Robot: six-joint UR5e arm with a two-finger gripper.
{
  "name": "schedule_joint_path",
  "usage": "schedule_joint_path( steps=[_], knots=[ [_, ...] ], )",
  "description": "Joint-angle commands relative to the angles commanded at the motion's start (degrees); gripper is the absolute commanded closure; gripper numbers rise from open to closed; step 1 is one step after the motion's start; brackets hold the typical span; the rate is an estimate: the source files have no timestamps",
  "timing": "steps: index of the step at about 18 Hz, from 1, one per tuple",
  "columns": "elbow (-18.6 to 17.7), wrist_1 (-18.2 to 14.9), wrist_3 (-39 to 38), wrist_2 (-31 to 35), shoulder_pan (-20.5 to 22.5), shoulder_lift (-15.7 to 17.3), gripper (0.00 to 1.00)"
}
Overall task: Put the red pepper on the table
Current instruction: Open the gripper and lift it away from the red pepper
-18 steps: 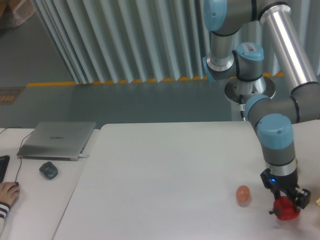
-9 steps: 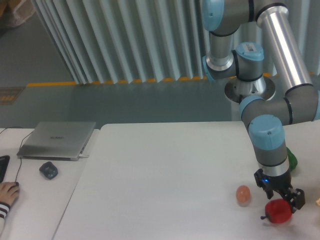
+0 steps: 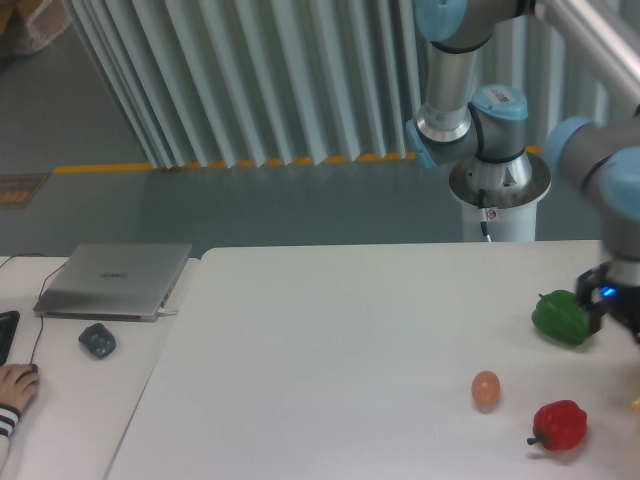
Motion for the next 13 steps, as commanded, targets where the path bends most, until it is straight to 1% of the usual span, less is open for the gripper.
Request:
schedule_joint_path(
  steps=[3, 13],
  knots=[
    [0.09, 0.26, 0.01, 1.76, -0.17, -0.35, 0.0],
    [-0.26, 0.53, 0.1, -0.08, -0.09, -0.7, 0.0]
  ],
)
